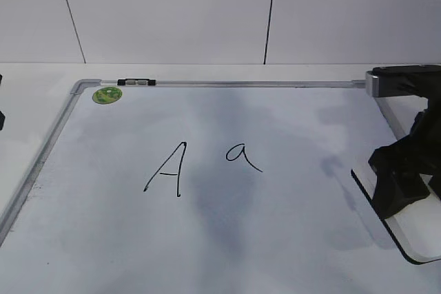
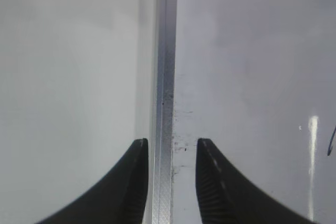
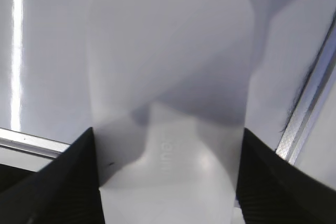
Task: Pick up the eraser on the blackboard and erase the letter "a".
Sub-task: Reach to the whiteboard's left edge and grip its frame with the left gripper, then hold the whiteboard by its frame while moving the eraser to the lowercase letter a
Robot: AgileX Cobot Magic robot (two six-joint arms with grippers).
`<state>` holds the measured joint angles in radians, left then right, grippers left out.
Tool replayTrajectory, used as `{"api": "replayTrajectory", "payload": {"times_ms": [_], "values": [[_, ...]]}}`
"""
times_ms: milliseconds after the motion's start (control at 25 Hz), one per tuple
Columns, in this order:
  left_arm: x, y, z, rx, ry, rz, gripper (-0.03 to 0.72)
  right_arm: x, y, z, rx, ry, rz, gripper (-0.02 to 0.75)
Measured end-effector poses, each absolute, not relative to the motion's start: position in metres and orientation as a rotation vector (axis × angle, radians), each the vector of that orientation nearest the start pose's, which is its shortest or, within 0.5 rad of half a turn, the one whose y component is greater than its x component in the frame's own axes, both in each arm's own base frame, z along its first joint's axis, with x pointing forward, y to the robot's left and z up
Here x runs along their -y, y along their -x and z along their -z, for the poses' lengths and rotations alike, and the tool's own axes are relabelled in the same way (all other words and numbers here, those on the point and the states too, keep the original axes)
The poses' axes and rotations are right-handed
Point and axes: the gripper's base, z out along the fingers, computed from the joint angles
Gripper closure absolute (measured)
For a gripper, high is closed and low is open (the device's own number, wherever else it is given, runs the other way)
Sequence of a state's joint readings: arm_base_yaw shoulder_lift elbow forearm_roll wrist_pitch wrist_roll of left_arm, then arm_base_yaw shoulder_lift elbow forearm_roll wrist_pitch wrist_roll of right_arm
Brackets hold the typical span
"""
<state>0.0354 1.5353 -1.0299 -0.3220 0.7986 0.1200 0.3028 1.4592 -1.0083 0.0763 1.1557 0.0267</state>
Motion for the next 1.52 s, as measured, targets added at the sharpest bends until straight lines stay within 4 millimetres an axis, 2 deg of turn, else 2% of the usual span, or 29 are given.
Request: {"api": "replayTrajectory", "payload": {"times_ms": [320,640,840,1000,1520], "values": [[0.011,-0.319,-0.215,-2.934,0.123,0.368,0.453,-0.082,-0.240,-0.249,-3.077,0.381,-0.124,0.186],[0.012,-0.345,-0.223,-2.988,0.081,0.397,0.453,-0.084,-0.240,-0.249,-3.082,0.363,-0.167,0.186],[0.021,-0.357,-0.219,-3.028,-0.027,0.329,0.453,-0.085,-0.240,-0.249,-3.082,0.361,-0.173,0.186],[0.026,-0.360,-0.204,-3.077,-0.075,0.290,0.453,-0.085,-0.240,-0.249,-3.075,0.358,-0.178,0.186],[0.025,-0.370,-0.157,-3.191,-0.034,0.283,0.453,-0.085,-0.240,-0.249,-3.073,0.358,-0.178,0.186]]}}
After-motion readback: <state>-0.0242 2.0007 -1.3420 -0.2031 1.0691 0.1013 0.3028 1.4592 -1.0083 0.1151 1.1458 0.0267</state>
